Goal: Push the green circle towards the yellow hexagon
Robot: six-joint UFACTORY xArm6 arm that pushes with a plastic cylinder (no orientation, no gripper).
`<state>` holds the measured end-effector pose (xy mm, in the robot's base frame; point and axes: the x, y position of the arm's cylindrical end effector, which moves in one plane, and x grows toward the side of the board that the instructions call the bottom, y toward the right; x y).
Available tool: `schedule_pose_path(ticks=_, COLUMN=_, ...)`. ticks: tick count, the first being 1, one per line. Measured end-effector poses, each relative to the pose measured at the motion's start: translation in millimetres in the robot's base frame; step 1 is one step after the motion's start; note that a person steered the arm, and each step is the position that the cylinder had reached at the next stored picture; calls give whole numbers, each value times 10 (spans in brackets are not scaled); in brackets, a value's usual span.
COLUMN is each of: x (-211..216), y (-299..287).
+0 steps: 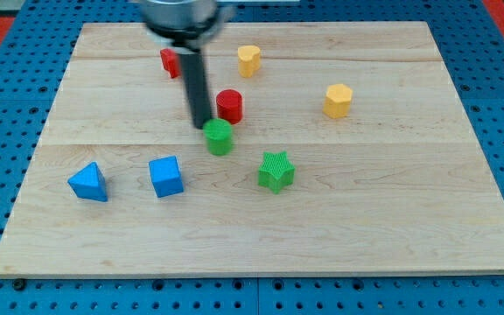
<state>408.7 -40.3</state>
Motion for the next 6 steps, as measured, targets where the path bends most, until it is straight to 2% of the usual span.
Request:
schedule_pose_path(ticks=1, x=-15, y=-795)
schedule_pose_path(ticks=2, x=440, y=-697)
schedule_pose_path(ticks=3, x=379, y=510)
schedule_pose_path(ticks=4, x=125, y=824)
schedule_pose_path(ticks=5, x=-144, y=837)
schedule_pose_path(ticks=6, x=-368, y=1434)
